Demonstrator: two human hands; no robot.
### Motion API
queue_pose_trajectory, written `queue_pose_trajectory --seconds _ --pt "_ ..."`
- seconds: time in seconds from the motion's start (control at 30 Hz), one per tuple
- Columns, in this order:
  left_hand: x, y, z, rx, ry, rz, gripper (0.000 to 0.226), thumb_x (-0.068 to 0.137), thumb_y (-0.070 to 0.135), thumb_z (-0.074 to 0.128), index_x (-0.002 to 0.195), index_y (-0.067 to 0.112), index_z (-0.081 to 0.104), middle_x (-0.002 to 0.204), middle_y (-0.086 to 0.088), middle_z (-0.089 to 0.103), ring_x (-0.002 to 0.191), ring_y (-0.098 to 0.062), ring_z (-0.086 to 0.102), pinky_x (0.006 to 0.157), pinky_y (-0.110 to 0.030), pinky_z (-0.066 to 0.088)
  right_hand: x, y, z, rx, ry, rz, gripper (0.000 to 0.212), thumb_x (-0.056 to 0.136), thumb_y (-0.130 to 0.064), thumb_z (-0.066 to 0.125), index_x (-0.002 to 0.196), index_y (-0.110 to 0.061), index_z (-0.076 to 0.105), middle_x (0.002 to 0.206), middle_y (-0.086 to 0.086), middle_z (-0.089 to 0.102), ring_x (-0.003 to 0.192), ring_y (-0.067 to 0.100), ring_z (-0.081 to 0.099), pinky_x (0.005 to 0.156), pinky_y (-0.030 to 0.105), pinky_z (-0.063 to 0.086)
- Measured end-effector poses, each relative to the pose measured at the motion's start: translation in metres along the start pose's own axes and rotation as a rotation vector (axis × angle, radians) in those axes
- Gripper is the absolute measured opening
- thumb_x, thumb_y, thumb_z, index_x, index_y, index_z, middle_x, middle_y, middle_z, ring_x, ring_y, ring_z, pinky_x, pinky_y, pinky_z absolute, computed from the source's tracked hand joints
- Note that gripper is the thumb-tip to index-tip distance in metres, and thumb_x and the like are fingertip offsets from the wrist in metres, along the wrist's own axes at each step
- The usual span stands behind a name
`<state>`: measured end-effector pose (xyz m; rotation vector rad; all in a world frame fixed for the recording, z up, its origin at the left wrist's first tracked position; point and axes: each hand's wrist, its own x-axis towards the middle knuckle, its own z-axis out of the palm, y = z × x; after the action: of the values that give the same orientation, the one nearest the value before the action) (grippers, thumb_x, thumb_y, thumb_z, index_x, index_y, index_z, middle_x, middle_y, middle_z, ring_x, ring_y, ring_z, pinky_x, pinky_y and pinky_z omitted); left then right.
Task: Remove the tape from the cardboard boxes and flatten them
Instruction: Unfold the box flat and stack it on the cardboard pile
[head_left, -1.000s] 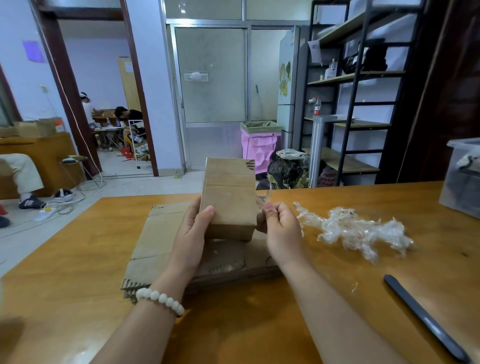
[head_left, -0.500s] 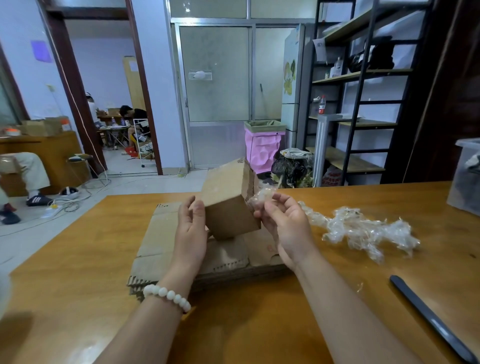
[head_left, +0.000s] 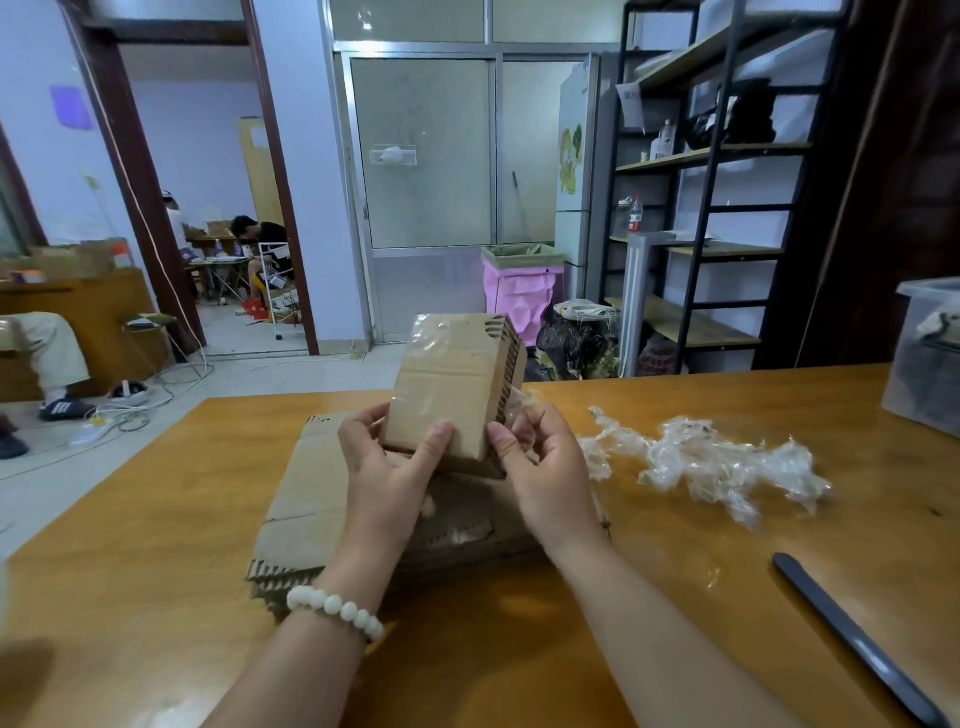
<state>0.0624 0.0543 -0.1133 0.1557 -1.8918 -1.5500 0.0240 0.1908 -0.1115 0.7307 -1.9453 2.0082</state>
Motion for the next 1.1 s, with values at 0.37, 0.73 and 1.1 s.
queue_pose_trajectory --seconds 0.37,0.73,1.1 --pt "-0.002 0.000 0.006 -0.087 -0.168 -0.064 0.096 0.079 0.050 0.062 0.153 0.025 0.007 0.128 0.008 0.048 0.096 0.008 0.054 0.071 -0.008 0.047 0.003 0.008 -0.004 -0.274 0.080 -0.347 0.036 0.085 -0.005 0.064 0.090 -0.030 0.039 0.084 0.000 0.051 0.077 0.011 0.053 0.068 0.026 0.051" --pt "0.005 -0.002 0.002 -0.156 -0.055 -0.086 0.109 0.051 0.056 0.075 0.142 0.025 0.024 0.130 0.004 0.051 0.117 -0.012 0.053 0.080 -0.018 0.049 -0.002 -0.001 0.000 -0.014 -0.055 -0.161 0.047 0.088 -0.001 0.061 0.116 -0.035 0.044 0.103 -0.004 0.058 0.100 0.007 0.060 0.088 0.022 0.051" --pt "0.010 -0.006 0.000 -0.309 0.042 -0.199 0.096 0.047 0.064 0.069 0.128 0.022 0.037 0.123 -0.006 0.057 0.114 -0.022 0.057 0.100 -0.049 0.047 0.000 -0.005 0.003 0.004 0.060 0.123 0.013 0.095 -0.013 0.054 0.088 -0.015 0.066 0.082 0.007 0.065 0.073 0.015 0.060 0.068 0.020 0.048"
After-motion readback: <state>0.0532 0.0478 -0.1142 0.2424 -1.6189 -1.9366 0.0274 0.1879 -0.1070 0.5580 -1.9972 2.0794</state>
